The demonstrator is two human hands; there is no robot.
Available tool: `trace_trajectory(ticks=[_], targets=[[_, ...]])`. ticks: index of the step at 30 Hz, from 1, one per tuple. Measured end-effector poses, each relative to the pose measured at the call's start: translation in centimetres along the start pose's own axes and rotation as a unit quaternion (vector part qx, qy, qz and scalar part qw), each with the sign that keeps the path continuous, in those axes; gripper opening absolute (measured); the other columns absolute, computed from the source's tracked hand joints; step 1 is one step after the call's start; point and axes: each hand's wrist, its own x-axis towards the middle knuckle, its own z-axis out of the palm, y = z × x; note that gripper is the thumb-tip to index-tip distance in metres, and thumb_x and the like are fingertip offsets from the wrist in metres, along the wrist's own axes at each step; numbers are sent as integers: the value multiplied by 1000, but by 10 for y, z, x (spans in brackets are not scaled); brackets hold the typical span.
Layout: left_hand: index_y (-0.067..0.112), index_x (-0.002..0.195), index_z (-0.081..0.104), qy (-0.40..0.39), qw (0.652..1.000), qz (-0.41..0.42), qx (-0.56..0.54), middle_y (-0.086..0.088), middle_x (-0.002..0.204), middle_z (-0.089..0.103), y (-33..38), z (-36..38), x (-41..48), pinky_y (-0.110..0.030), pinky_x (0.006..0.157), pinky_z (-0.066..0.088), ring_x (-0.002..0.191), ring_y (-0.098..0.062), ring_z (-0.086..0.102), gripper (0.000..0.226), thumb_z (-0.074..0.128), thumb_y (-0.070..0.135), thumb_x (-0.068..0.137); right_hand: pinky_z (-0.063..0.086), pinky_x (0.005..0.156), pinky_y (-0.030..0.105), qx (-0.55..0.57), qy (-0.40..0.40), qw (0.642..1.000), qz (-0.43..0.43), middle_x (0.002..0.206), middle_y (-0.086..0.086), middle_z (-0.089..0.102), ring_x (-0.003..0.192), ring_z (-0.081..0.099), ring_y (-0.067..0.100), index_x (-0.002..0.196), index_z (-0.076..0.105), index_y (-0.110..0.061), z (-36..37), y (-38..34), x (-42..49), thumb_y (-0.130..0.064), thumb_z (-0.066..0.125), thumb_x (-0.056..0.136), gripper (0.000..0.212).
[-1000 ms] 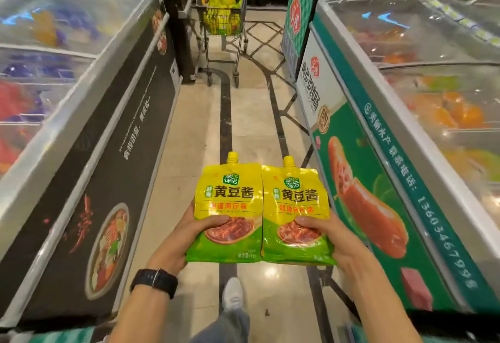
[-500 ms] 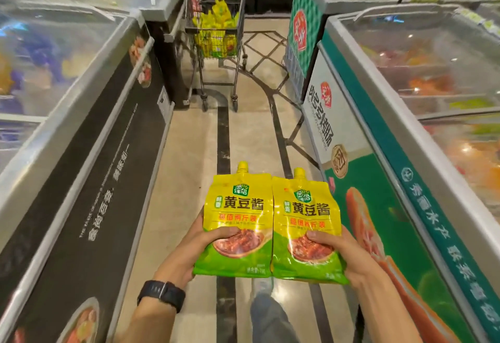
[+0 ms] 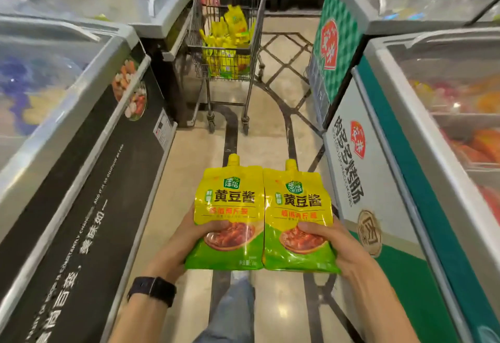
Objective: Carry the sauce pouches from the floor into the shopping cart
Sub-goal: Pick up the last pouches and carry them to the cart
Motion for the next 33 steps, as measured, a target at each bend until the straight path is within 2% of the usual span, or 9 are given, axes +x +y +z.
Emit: trace_trajectory(ticks=[4,8,11,13,16,19,22,29,33], targets=[[11,133,54,-15,1000,-10,-12,-16,119,72,52,-4,103,-36,77,60,103,-33,72,111,100,36,35,57,50,28,5,19,1000,1,81,12,77,67,75,24,101,66,-7,-5,-64,89,-24,98,3,104],[15,134,53,-29,999,-16,-7,-14,121,72,109,0,193,-39,84,59,107,-33,70,110,101,34,37,60,59,35,-16,36,999,7,95,15,76,78,75,29,117,62,-6,-15,-126,162,-27,100,8,118],[13,131,54,-43,999,-15,6,-15,119,72,148,8,259,-40,85,59,105,-33,71,110,101,35,34,58,53,31,-11,47,999,-9,86,11,78,71,75,25,105,65,-10,-25,-172,212,-29,98,2,110],[11,130,56,-43,999,-18,8,-16,117,73,171,17,304,-40,82,60,101,-33,72,111,101,35,31,58,52,30,0,51,999,-14,84,11,78,70,75,24,103,65,-10,-35,-202,248,-28,98,2,108],[7,131,56,-44,999,-20,4,-18,115,73,199,31,375,-35,74,62,95,-30,74,114,102,34,30,59,56,34,-2,58,998,-6,92,13,77,77,75,28,112,63,-10,-58,-243,313,-27,99,5,114],[5,130,56,-29,999,-43,-5,-18,112,74,225,48,451,-33,68,61,89,-28,75,117,102,32,25,60,66,40,-3,63,998,11,102,16,75,88,74,33,123,59,-9,-89,-290,386,-25,100,10,121],[5,133,56,-24,997,-74,-18,-19,115,73,256,63,520,-38,73,62,91,-31,75,121,102,32,24,60,69,41,-3,65,998,21,108,18,73,94,72,35,127,57,-7,-111,-341,450,-22,101,15,121],[8,134,55,35,997,-59,-24,-19,116,73,337,86,659,-46,87,58,98,-34,73,121,102,34,26,61,71,41,-24,8,999,24,106,17,74,89,74,32,121,61,-7,-136,-468,590,-24,101,17,113],[16,128,58,51,998,-33,-26,-14,112,75,383,95,749,-45,82,57,94,-31,74,118,101,38,20,60,62,37,-30,-3,999,28,101,17,75,82,75,29,121,60,-7,-147,-531,673,-13,94,29,99]])
